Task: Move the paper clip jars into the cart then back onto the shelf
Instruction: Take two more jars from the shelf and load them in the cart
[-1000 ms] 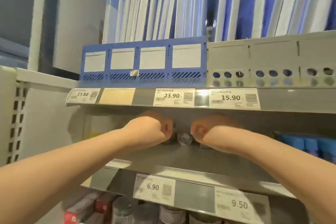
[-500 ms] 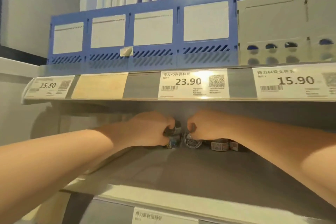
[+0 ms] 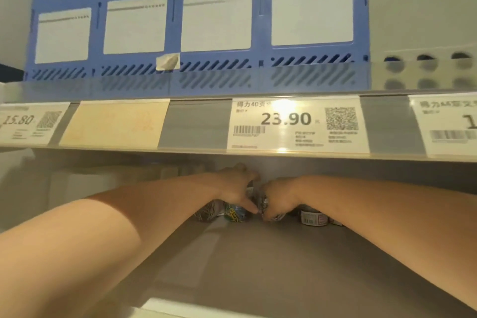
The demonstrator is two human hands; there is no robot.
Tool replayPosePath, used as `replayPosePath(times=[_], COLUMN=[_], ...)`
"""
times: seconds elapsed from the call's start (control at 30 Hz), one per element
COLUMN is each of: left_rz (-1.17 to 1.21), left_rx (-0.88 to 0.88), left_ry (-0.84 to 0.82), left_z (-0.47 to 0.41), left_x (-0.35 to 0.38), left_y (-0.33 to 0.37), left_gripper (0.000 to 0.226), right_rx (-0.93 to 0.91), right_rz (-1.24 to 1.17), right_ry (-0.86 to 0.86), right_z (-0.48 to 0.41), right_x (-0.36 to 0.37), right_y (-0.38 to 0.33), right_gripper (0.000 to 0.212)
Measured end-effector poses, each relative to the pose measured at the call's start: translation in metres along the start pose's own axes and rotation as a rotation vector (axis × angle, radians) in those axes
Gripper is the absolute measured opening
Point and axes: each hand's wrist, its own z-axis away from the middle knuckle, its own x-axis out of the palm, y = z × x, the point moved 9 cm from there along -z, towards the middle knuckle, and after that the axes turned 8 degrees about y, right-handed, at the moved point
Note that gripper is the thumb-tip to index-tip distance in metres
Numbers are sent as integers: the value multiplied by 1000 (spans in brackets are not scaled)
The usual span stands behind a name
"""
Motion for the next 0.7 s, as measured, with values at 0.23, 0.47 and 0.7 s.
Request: replayPosePath(times=[0.23, 0.47, 0.7], left_rz=[2, 52, 88], left_rx=[2, -19, -82], left_ry=[107, 125, -57], left_z=[20, 69, 115], left_x=[-19, -23, -22], left_y=[-3, 24, 50], left_gripper=[46, 44, 33], right_rx=[1, -11, -23], right_rz=[-113, -241, -465], right_ry=[153, 241, 138], right_z=[20, 71, 118], right_x=[-12, -14, -13], right_y=[-9, -21, -27], right_gripper=[44, 44, 70])
